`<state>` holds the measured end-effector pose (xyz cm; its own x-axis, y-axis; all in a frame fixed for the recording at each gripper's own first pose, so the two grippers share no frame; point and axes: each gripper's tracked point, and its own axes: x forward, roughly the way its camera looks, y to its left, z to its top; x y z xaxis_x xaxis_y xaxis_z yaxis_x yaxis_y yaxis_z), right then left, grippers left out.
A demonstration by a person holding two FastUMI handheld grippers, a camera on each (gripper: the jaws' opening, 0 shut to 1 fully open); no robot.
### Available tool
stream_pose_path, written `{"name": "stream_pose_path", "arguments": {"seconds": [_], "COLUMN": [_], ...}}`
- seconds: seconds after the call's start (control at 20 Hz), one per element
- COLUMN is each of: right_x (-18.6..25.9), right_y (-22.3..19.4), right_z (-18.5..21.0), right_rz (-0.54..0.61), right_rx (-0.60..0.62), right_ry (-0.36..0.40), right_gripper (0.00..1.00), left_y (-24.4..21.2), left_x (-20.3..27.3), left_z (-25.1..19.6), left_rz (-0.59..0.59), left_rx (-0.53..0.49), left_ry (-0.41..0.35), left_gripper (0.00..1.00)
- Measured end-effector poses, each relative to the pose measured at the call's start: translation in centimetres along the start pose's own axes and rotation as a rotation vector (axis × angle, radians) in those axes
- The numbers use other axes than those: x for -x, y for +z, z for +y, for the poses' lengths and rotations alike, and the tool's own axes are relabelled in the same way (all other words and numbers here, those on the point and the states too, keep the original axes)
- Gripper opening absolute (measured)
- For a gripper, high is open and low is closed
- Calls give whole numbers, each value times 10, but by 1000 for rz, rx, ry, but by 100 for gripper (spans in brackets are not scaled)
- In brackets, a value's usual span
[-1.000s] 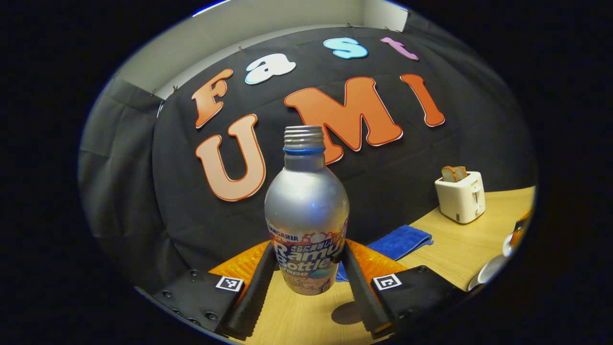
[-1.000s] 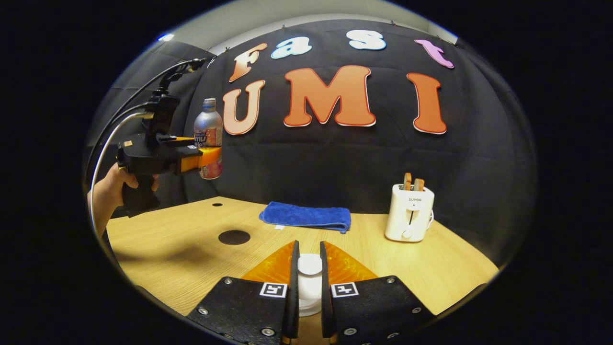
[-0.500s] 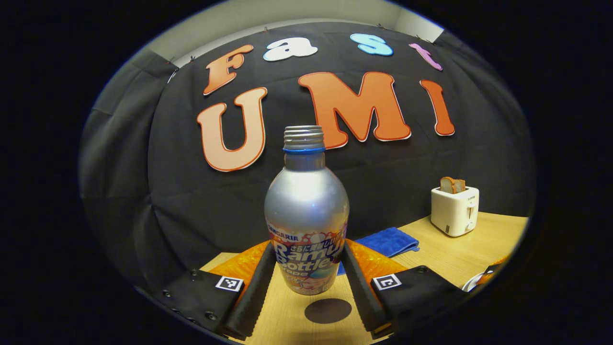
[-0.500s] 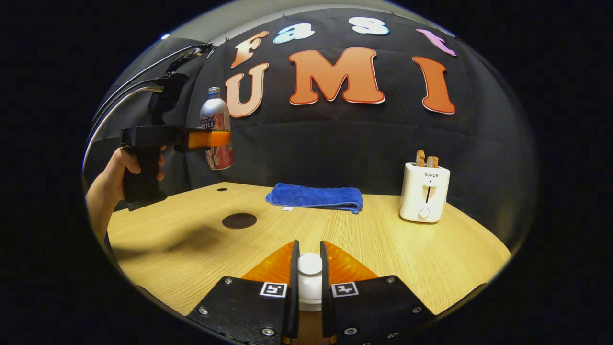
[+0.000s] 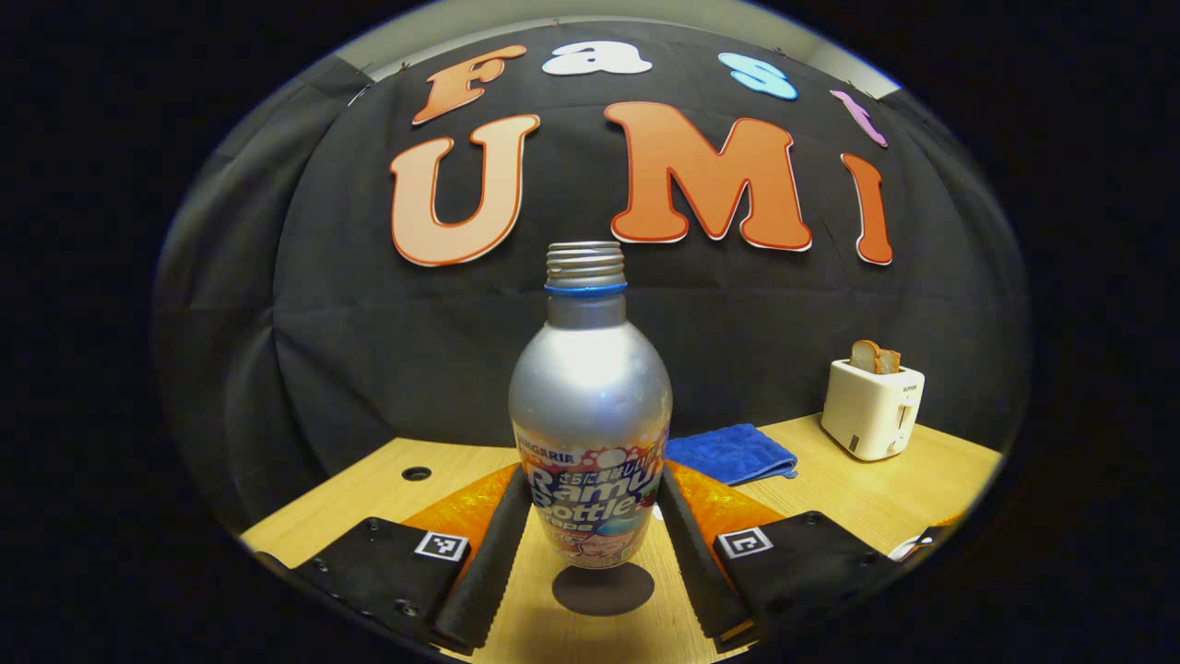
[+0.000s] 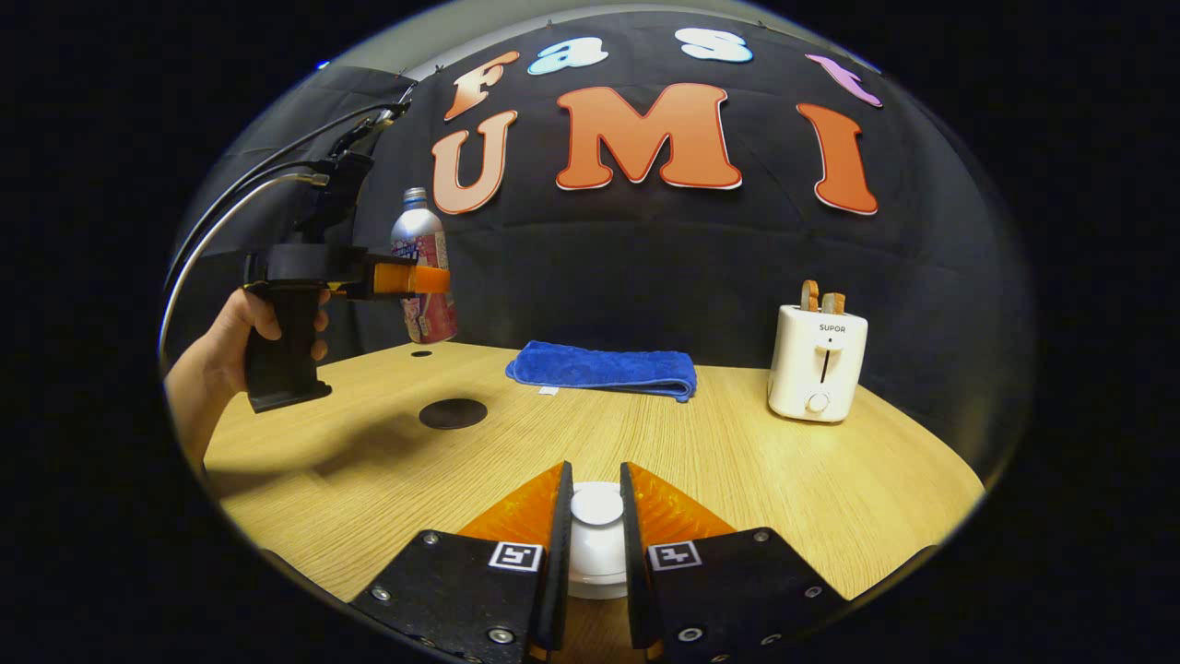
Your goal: Open the teacup lid with one hand, grasp the water bottle and pour water into the teacup with the other hand; after pouring, place the water bottle on the coaster and then close the teacup lid.
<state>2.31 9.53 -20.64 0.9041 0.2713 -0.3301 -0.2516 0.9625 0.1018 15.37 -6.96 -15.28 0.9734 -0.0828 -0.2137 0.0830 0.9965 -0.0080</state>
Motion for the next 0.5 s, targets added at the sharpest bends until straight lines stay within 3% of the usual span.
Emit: {"name": "stream_pose_path", "arguments": {"seconds": [0.1, 0.15, 0.5], "right_x": [3, 6, 21], "right_y": [6, 12, 49], "right_z": [-2, -4, -24], "right_rz": [-19, -35, -126], "right_rx": [-15, -22, -41], "right_ry": [-6, -10, -51], "right_gripper": [37, 48, 73], "left_y": [-13, -19, -58], "left_x": [-7, -10, -24], "left_z": [2, 2, 5], "left_rz": [32, 47, 147], "left_rx": [48, 71, 117], "left_ry": [-11, -17, -30], "left_gripper": [83, 83, 83]}}
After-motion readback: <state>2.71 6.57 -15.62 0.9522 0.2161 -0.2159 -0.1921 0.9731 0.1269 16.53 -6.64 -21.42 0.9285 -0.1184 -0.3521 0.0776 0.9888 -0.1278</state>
